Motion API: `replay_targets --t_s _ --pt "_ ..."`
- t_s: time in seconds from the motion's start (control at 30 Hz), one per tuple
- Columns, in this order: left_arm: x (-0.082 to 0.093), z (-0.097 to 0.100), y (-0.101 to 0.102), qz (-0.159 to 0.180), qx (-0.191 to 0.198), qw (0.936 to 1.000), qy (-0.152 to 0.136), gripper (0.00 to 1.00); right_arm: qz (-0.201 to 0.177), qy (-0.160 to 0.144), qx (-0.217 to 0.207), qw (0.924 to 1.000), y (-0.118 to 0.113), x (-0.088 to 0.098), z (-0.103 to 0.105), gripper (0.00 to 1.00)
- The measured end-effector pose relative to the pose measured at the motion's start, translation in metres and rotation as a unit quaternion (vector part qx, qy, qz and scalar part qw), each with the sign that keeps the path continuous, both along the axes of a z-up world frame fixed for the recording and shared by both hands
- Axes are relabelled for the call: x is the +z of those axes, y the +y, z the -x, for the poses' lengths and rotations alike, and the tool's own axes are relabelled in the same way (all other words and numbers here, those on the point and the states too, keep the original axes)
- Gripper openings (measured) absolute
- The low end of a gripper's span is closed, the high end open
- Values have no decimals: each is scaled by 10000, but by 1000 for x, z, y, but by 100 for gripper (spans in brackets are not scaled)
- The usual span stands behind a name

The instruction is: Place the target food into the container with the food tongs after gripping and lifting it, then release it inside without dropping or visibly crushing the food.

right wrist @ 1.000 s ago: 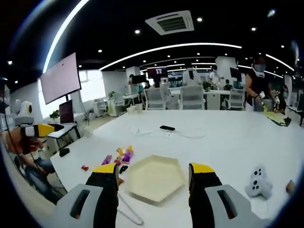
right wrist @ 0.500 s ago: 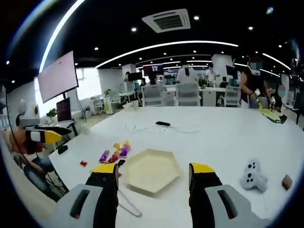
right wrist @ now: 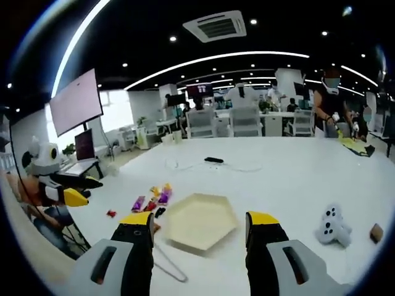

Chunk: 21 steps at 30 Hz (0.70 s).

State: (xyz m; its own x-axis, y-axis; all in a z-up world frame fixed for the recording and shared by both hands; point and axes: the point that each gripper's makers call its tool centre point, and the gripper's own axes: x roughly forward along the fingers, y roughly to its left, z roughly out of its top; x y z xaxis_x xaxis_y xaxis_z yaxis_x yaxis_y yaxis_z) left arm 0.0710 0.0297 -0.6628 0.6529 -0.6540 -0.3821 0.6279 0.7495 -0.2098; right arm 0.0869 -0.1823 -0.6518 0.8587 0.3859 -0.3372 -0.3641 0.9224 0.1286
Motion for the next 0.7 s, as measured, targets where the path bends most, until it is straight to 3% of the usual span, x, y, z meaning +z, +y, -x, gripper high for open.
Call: replay_targets --t_s 0.7 --pt "-47 4 -17 -454 -638 9965 290 63 64 -64 -363 9993 -19 6 3 60"
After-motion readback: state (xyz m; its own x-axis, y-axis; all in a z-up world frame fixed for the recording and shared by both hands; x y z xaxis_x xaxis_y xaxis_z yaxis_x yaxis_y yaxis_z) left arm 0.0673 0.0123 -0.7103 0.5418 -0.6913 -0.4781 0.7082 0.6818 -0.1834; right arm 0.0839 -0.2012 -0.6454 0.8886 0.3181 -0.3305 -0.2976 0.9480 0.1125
